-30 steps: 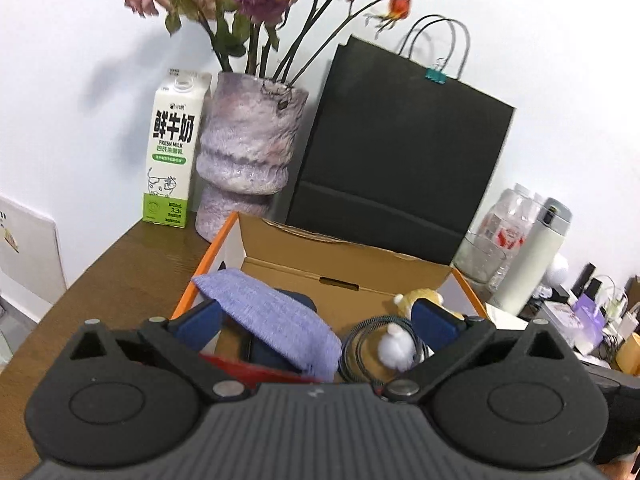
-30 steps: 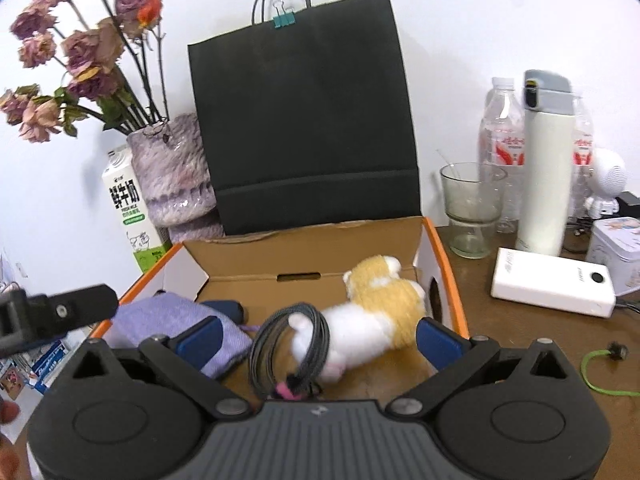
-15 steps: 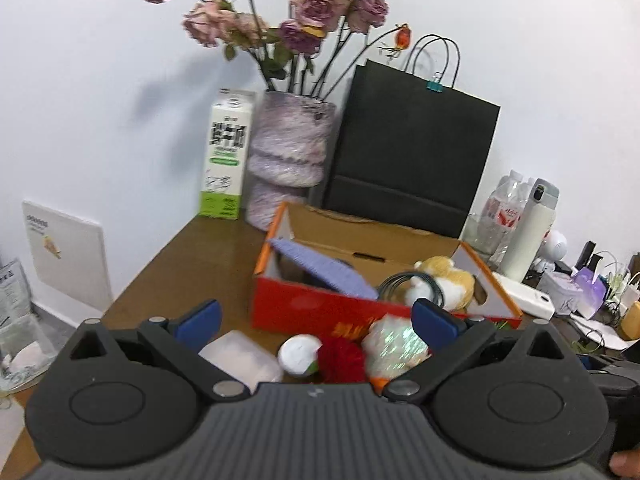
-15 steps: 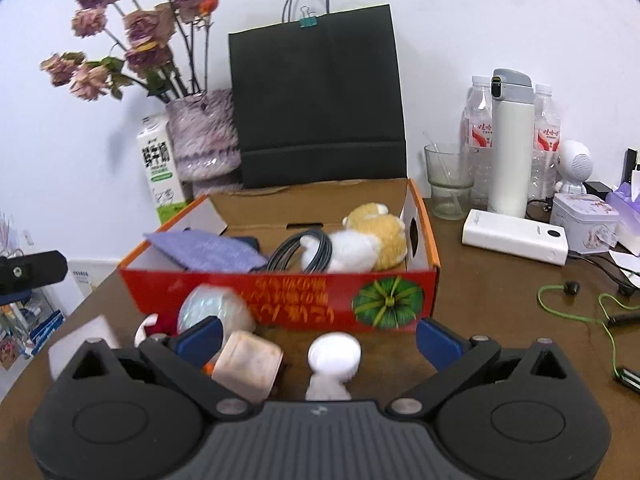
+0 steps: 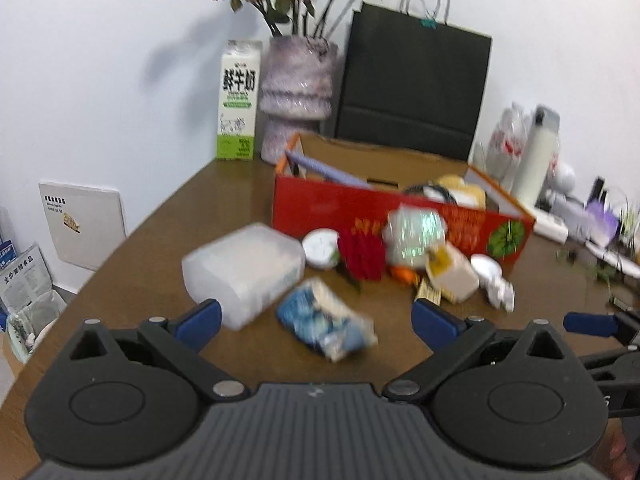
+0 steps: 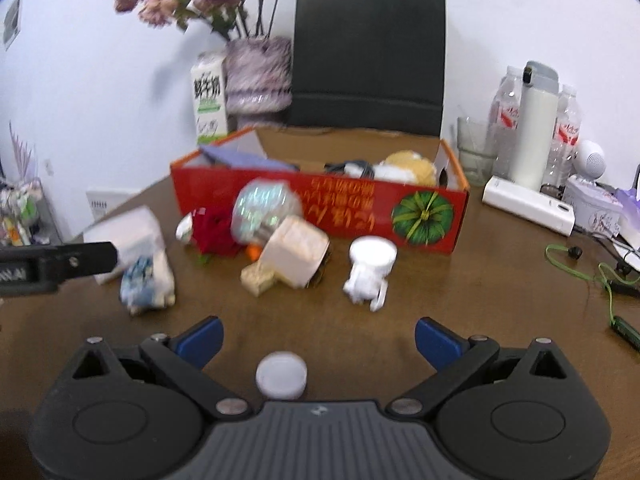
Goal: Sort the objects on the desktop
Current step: 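Grasp the white round lid with the right tool while the left tool grasps the blue wrapper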
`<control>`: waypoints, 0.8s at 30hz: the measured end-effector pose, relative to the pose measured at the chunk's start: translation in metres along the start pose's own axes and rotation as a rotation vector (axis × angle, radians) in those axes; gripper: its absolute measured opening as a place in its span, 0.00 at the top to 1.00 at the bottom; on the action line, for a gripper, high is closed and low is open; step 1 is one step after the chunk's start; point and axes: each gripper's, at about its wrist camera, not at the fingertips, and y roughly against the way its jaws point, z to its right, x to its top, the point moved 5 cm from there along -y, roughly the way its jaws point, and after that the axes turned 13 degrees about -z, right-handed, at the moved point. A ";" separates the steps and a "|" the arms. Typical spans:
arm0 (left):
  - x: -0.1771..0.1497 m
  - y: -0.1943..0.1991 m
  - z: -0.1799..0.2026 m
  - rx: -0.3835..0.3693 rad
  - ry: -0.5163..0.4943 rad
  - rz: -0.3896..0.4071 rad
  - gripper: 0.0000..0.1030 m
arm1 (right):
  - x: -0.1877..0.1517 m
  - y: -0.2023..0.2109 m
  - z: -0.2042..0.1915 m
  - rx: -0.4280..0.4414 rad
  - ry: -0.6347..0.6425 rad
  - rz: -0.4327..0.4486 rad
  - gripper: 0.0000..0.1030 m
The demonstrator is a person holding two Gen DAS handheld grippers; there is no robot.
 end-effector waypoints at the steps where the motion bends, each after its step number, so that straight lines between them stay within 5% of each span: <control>1: -0.003 -0.002 0.002 0.001 -0.009 -0.007 0.00 | -0.003 -0.001 -0.001 -0.001 0.003 -0.009 0.04; 24: -0.011 -0.026 0.005 0.040 -0.011 -0.074 0.00 | -0.014 -0.012 -0.001 0.021 -0.002 -0.055 0.30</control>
